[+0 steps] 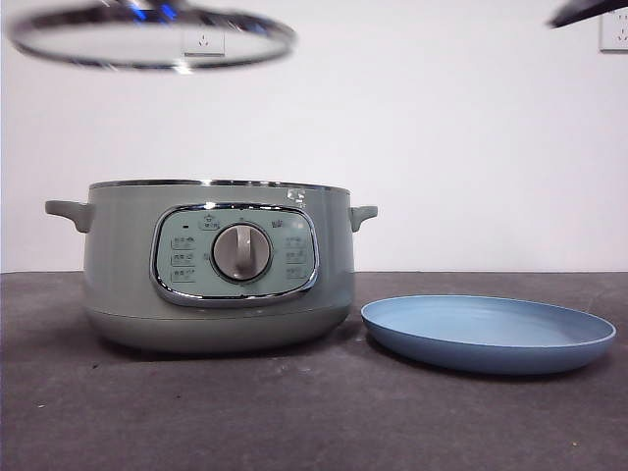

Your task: Take the potato out from the steamer,put the potato on the plate,close the lid

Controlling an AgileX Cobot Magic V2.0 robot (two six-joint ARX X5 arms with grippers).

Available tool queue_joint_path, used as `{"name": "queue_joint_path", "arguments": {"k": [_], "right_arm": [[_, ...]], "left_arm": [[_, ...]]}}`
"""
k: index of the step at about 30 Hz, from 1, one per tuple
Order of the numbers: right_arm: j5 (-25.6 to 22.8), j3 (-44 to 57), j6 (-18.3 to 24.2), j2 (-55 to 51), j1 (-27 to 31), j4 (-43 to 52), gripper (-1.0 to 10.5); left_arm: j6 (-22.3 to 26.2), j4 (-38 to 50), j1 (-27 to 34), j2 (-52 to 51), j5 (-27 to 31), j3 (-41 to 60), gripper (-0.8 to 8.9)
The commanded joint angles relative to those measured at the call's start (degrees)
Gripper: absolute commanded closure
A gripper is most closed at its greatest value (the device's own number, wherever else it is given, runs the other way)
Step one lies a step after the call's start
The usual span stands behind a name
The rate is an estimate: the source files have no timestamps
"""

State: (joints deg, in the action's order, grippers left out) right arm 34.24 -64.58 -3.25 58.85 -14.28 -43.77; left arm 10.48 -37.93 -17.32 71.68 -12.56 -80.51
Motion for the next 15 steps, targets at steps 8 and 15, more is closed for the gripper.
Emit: {"name": "queue_joint_path", "arguments": {"k": [8, 15], "right_arm": [[-6.45, -9.01, -4.39, 18.6, -14.38, 7.67, 2.9], [-12.94, -25.11, -4.04, 35.98, -21.64, 7.04, 2.9]], "left_arm": [[-1.49, -11.15, 3.41, -14.91, 4.68, -0.24, 8.26], [-1.9, -17.99, 3.54, -21.7, 7.58, -0.24, 8.26]]}}
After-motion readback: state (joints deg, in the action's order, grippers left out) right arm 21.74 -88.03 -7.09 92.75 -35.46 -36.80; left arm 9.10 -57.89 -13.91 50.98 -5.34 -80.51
